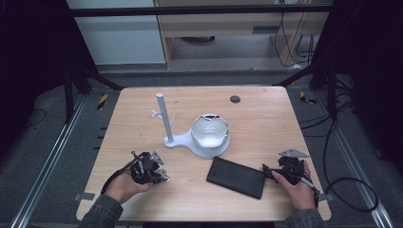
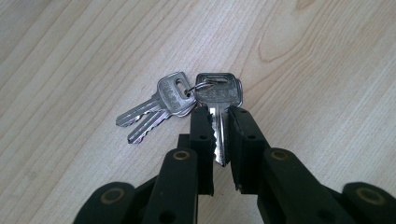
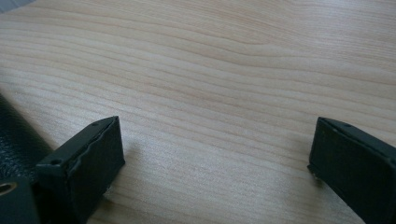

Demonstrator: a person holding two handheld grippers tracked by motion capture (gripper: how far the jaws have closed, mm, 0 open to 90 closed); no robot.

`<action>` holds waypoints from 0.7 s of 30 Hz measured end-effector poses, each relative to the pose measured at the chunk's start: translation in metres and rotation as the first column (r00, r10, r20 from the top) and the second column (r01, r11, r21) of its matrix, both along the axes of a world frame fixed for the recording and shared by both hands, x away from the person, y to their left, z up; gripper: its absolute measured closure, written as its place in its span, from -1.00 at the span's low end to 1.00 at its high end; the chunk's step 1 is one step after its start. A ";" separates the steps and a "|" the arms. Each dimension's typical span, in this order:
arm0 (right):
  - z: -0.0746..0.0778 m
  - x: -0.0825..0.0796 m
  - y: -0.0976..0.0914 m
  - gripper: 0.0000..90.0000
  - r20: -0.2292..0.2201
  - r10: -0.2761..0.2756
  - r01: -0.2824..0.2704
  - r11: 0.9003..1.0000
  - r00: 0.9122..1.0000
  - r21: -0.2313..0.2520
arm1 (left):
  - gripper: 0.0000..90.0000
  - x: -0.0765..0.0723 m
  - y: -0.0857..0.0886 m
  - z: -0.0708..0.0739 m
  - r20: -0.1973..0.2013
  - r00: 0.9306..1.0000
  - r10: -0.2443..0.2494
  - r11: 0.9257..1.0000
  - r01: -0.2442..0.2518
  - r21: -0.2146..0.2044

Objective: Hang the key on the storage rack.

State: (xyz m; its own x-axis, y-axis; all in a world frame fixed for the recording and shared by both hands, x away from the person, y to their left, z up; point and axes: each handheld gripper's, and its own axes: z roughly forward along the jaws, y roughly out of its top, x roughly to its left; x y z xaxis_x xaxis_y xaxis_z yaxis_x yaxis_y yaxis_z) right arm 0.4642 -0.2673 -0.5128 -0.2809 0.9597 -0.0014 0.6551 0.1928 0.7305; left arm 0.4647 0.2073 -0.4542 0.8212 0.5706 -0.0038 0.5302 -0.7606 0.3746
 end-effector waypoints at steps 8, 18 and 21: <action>0.000 0.000 0.000 -0.93 0.000 -0.001 0.001 1.000 1.000 0.000 | 0.79 -0.002 0.002 -0.003 -0.016 0.999 -0.030 0.999 0.030 0.035; 0.000 0.000 0.000 -0.93 -0.001 -0.001 0.001 1.000 1.000 0.000 | 0.79 -0.004 0.003 0.003 -0.009 1.000 -0.021 1.000 0.021 0.000; 0.000 0.000 0.000 -0.93 0.000 -0.001 0.001 1.000 1.000 0.000 | 0.79 -0.005 0.001 0.009 0.002 1.000 -0.025 1.000 0.025 -0.001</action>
State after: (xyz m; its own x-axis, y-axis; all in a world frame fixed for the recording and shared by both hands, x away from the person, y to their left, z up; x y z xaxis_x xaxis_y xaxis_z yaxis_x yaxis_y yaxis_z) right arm 0.4641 -0.2672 -0.5128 -0.2799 0.9600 -0.0015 0.6557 0.1923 0.7302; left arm 0.4600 0.2088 -0.4448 0.8351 0.5500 -0.0025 0.5103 -0.7731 0.3767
